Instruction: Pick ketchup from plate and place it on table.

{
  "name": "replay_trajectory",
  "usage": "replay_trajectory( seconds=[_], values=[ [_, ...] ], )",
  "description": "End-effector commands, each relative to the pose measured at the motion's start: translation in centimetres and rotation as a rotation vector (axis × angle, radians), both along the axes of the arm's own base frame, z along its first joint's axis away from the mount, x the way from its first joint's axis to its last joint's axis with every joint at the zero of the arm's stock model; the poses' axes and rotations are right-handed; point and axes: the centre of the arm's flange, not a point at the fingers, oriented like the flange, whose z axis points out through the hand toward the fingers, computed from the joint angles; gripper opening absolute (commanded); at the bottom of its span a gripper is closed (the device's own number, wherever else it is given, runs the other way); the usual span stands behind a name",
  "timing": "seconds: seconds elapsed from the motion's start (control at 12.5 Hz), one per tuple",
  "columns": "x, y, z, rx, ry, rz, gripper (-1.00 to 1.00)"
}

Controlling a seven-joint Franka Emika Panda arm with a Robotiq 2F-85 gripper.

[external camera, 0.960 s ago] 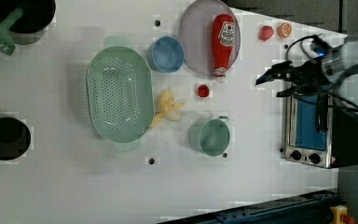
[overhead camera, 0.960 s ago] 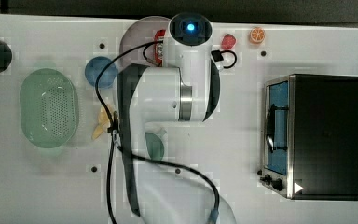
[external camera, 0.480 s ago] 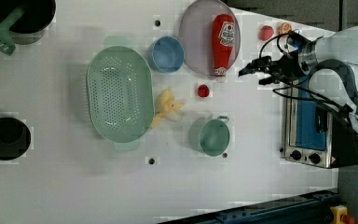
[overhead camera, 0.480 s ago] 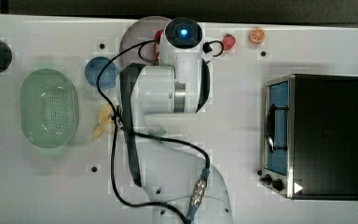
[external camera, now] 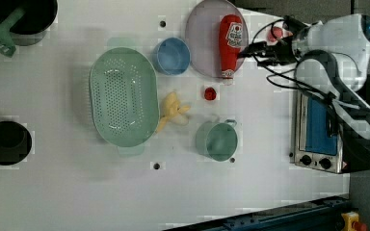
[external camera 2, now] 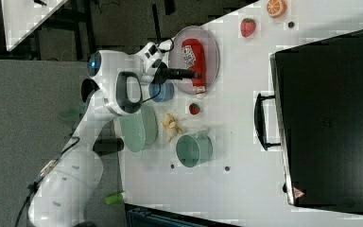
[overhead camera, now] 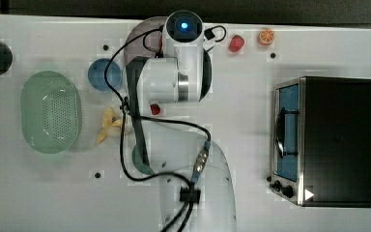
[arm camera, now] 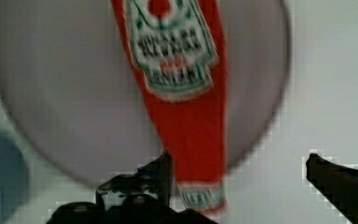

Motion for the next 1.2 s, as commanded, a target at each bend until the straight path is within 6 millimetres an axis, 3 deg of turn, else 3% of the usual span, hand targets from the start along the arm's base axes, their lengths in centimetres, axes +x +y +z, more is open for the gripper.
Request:
replay_trajectory(
  seconds=[0.08,0.56,0.8,0.88,1.12,1.2],
  values=[
    [2.2,2.1,-1.0,-0.012,-0.077,0.095,1.0],
    [3.6,2.0,-5.8,0.0,-0.107,0.086,1.0],
    [3.7,1.8,-6.0,-0.002,-0.11,0.084,1.0],
    [4.0,1.7,-5.7,-0.003,-0.117,0.082,0.93],
    [4.3,1.2,-5.0,-0.01,-0.126,0.076,0.27],
    [4.3,1.2,-5.0,-0.01,-0.125,0.076,0.27]
  ],
)
